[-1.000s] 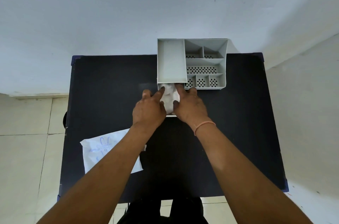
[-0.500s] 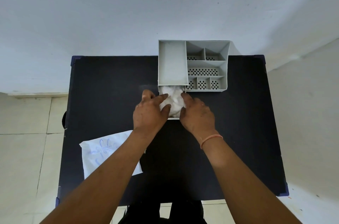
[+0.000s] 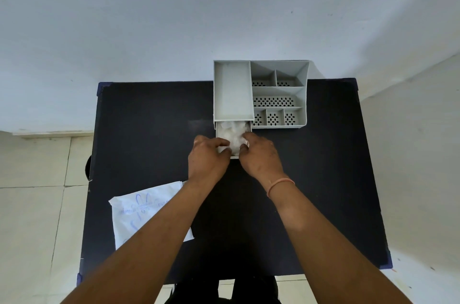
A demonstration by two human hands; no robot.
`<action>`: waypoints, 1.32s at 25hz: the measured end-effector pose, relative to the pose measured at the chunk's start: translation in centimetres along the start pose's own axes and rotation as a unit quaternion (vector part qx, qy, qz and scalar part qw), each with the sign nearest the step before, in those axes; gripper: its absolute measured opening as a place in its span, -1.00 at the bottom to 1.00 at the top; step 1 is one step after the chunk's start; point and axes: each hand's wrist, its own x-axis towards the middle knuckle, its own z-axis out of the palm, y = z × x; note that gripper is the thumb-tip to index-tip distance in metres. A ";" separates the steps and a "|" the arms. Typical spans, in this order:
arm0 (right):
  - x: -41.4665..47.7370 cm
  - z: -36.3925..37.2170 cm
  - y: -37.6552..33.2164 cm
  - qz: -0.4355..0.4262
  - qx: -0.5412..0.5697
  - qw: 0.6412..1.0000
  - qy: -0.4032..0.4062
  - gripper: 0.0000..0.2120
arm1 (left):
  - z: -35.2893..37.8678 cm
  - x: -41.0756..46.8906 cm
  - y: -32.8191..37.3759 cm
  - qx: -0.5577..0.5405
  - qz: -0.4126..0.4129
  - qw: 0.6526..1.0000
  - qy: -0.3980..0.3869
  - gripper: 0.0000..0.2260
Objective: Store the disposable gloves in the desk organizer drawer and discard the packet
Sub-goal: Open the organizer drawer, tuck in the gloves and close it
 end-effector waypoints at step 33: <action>0.8 -0.4 -1.2 0.043 -0.188 0.980 -0.041 -0.09 | -1.3 1.5 -0.2 0.069 0.078 0.994 0.020 -0.69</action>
